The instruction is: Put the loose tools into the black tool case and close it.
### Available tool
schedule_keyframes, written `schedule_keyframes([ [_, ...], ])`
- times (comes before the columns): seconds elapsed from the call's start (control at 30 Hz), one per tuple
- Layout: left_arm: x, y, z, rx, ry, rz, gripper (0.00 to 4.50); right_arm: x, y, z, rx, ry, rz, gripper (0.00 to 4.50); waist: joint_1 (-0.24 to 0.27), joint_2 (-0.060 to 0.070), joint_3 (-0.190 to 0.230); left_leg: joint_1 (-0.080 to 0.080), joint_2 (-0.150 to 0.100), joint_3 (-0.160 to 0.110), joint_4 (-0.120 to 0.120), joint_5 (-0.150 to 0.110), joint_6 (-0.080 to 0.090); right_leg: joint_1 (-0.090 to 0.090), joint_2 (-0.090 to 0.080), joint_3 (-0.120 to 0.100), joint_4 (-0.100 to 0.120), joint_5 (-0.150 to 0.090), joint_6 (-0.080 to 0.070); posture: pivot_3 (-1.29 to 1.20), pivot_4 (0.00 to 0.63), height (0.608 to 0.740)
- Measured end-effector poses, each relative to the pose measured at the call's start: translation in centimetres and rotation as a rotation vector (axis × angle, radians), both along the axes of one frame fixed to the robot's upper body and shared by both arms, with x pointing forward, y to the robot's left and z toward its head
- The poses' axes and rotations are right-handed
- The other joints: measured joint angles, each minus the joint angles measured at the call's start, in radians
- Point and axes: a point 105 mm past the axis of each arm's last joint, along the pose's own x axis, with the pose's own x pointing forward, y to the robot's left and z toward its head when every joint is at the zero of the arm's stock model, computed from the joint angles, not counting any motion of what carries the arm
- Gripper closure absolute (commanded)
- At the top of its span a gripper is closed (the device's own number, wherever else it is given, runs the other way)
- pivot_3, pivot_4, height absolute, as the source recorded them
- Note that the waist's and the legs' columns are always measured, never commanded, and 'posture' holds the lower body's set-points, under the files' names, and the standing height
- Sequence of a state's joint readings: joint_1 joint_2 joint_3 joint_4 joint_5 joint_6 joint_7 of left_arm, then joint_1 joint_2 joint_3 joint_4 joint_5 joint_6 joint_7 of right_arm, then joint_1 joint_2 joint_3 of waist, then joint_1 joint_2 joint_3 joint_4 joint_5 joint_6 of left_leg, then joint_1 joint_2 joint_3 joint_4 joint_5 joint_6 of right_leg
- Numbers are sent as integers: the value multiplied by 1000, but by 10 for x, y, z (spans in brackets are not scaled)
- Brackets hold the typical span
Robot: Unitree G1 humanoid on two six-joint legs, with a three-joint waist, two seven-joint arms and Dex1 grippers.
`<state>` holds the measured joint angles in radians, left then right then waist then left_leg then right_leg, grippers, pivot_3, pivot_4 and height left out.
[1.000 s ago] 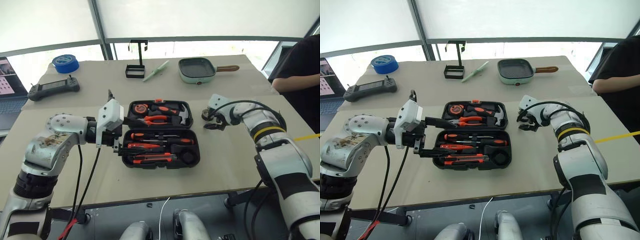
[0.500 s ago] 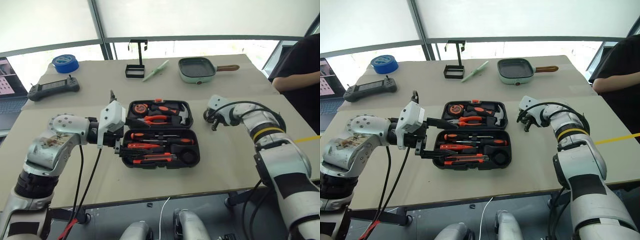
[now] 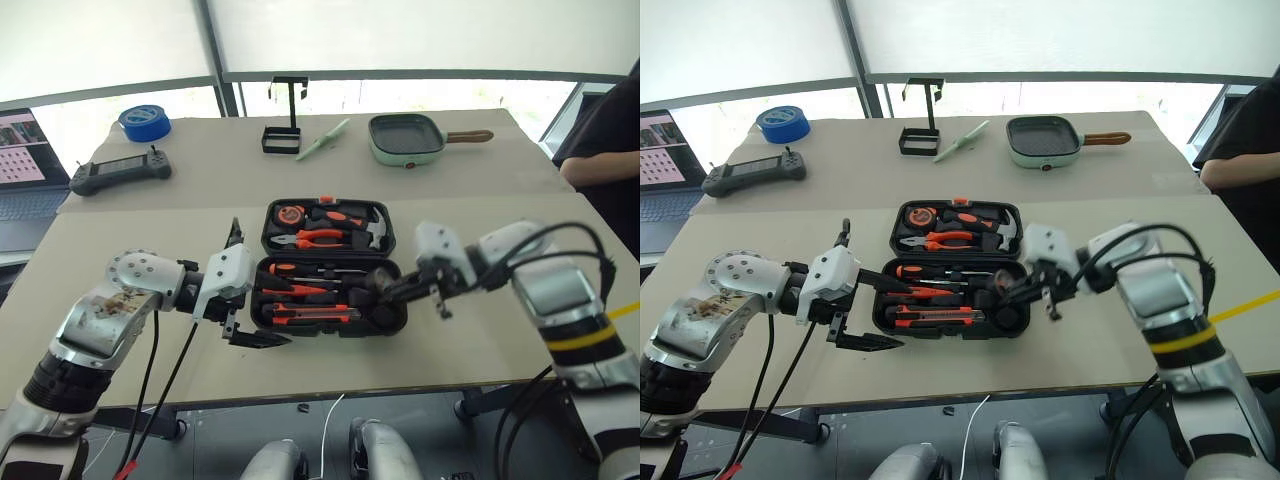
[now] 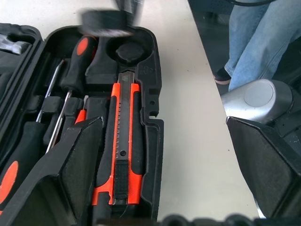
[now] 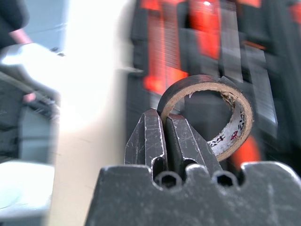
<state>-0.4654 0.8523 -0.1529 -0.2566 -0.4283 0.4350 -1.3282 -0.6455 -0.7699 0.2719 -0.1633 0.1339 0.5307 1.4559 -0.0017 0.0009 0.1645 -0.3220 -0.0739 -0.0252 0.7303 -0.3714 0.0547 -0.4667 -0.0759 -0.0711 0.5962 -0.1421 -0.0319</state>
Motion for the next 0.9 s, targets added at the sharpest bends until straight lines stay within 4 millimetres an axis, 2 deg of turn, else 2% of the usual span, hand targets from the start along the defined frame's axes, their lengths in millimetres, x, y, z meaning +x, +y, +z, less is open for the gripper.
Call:
schedule_keyframes([
  [0.07,1,0,1,-1,-4,-3,0,0,-3,-1,-31,-23,-14,4476,6,0,0,0,0,0,0,0,0,0,0,0,0,0,0,0,150,740],
  [0.23,5,1,1,1,-8,2,0,-7,-19,-21,-132,-10,-33,4476,12,0,0,-1,0,1,-1,0,0,-2,1,0,-1,0,0,0,150,740],
  [0.47,5,-1,2,-2,-16,-7,0,-8,-19,-22,-151,-43,-32,4476,11,-1,0,0,0,1,0,0,0,-1,1,0,0,0,0,0,150,740],
  [0.53,6,-2,3,-6,-19,-9,0,-8,-19,-23,-155,-45,-31,3729,12,-1,0,0,0,1,0,0,0,-1,1,0,-1,0,0,0,150,740],
  [0.57,6,-3,3,-9,-22,-11,0,-8,-19,-22,-154,-48,-32,3563,13,-1,0,-1,0,1,0,0,0,-1,1,0,-1,0,0,0,150,740],
  [0.6,6,-4,5,-13,-26,-13,0,-9,-18,-21,-152,-53,-27,3208,14,-1,0,0,0,1,0,0,0,-1,1,0,-1,0,0,0,150,740],
  [0.77,9,-4,7,-19,-31,-8,0,-27,-7,-17,-112,12,55,1467,12,-1,0,-1,0,1,0,0,0,-1,1,0,-1,0,0,0,150,740],
  [0.8,10,-4,6,-20,-29,-2,0,-29,-6,-15,-104,21,61,1120,12,-1,0,-1,0,1,0,0,0,-1,1,0,-1,0,0,0,150,740],
  [0.83,13,-2,5,-18,-31,18,0,-30,-6,-4,-79,21,54,610,12,-1,0,-1,0,1,0,0,0,-1,1,0,-1,0,0,0,150,740],
  [0.9,15,-1,5,-24,-31,32,0,-27,-8,7,-58,-1,29,248,13,-1,0,0,0,1,0,0,0,-1,1,0,-1,0,0,0,150,740],
])
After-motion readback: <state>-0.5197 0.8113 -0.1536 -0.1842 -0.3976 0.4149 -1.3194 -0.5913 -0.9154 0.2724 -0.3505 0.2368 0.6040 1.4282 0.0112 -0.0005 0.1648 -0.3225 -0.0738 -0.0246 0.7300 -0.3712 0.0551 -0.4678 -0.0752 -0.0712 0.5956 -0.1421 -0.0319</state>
